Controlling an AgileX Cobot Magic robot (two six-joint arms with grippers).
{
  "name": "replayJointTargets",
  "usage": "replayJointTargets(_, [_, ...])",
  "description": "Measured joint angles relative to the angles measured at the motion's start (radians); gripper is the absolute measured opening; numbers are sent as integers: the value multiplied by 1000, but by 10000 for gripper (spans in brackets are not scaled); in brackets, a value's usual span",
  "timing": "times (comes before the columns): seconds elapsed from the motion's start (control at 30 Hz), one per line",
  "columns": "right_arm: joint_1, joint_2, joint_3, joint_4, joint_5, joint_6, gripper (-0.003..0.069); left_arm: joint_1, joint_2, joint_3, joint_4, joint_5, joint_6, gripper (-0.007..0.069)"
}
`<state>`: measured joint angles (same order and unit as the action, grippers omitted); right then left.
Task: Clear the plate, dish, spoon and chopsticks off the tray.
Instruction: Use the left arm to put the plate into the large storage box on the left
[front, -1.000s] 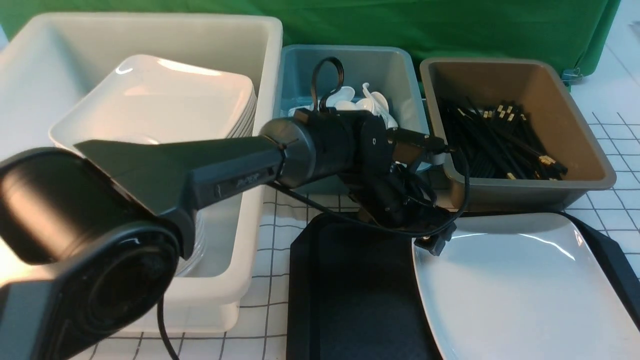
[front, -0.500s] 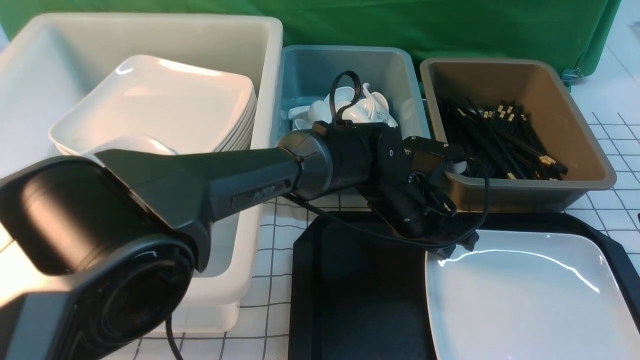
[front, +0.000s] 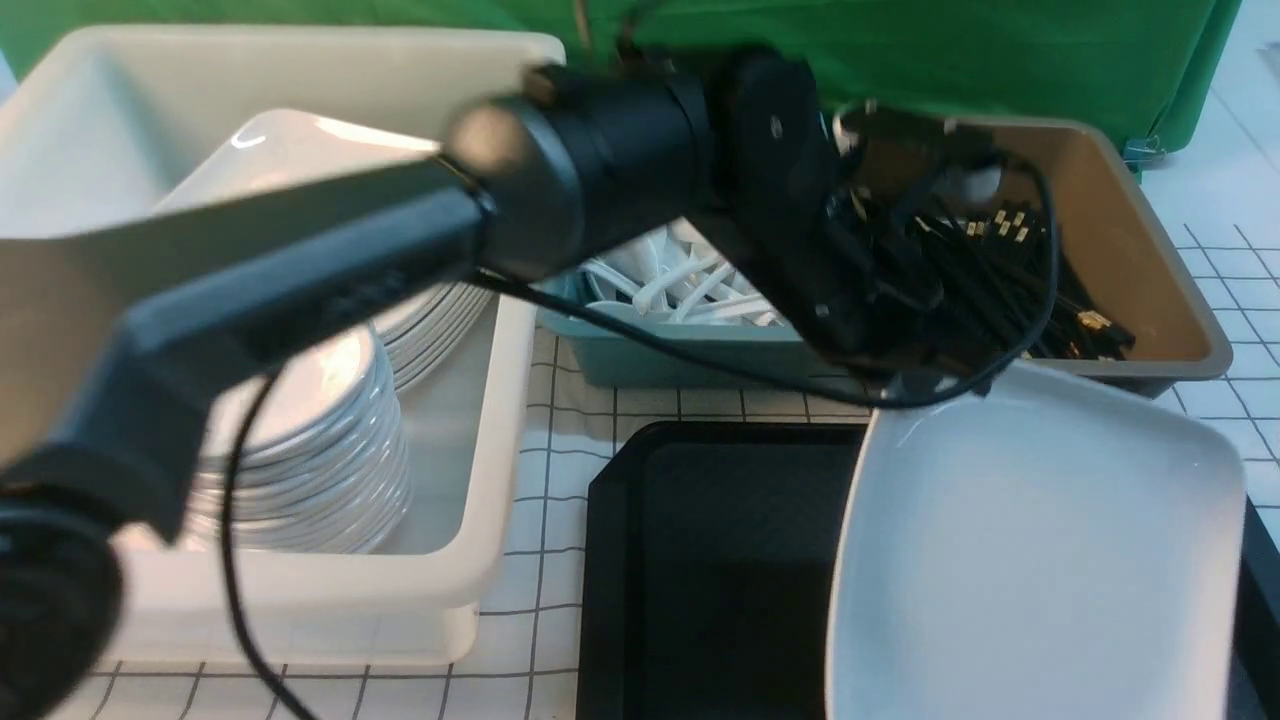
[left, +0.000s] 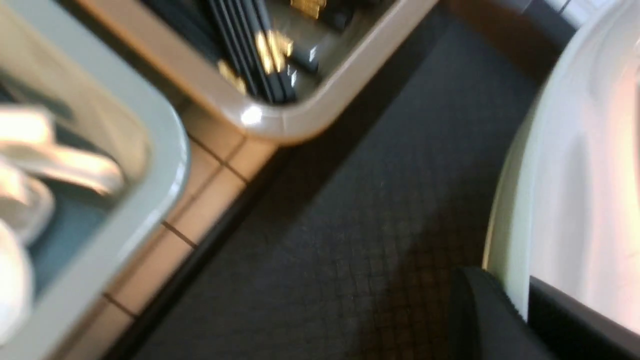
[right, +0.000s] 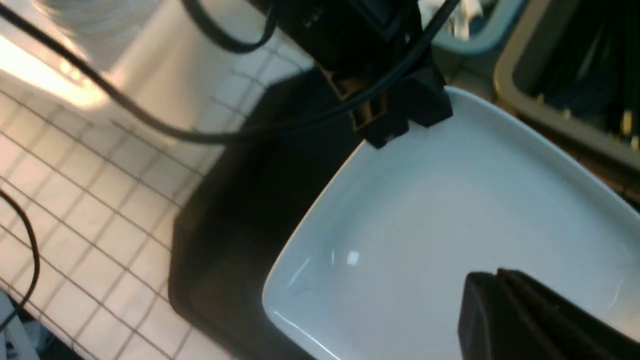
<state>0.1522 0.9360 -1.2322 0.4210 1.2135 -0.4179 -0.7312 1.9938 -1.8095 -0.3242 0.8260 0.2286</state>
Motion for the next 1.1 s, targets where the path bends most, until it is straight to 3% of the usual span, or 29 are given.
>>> replayJointTargets(0.43, [0,0,-91,55,1,-2,-1,12,-249,0,100,-11,16,8])
replayJointTargets(0.57, [0,0,-92,151,-6,-36,-1,91,-338,0,96,-41,2,8])
replayJointTargets(0.7, [0,16,-98,200,-9,-86,-1,246,-411,0,69,-64,-31,8])
replayJointTargets(0.87, [19,70,-134,209,-13,-99,-1,564,-468,1,-57,-51,-46,10])
replayJointTargets(0.93, [57,101,-158,208,-21,-101,-1,693,-471,15,-130,-59,-21,11])
replayJointTargets(1.0, [83,119,-172,209,-28,-101,-1,753,-471,37,-184,-68,-4,11])
replayJointTargets(1.07, [169,170,-201,201,-57,-93,-1,891,-471,103,-294,-102,38,13])
replayJointTargets(1.1, [184,178,-207,198,-65,-89,-1,910,-471,123,-313,-108,49,14])
